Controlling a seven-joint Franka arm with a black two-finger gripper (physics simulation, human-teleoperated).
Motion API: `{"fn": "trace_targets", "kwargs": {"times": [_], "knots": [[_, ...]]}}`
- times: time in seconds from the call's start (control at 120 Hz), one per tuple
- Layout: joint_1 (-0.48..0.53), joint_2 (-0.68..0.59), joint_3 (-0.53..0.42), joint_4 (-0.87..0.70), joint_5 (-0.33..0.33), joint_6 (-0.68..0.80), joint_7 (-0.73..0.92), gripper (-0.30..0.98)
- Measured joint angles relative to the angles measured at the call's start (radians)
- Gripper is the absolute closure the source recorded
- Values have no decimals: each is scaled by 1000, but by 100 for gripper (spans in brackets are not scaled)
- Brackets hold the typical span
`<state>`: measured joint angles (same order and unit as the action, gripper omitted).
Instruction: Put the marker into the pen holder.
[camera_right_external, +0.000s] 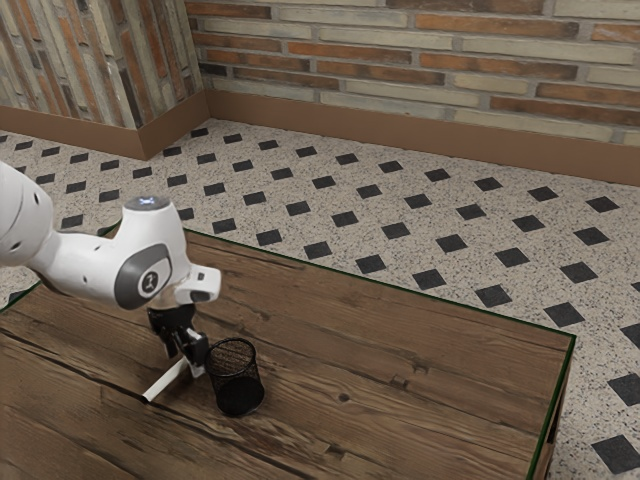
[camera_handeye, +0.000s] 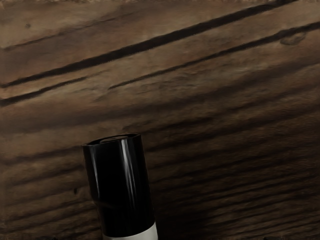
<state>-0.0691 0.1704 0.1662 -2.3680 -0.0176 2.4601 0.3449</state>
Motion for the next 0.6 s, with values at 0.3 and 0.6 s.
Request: {"fn": "trace_targets", "kwargs": {"times": [0.3,0.6], "knots": [[0,0,1,1,-2,-1,11,38],[0,-5,1,-1,-3,-1,18,61]]}}
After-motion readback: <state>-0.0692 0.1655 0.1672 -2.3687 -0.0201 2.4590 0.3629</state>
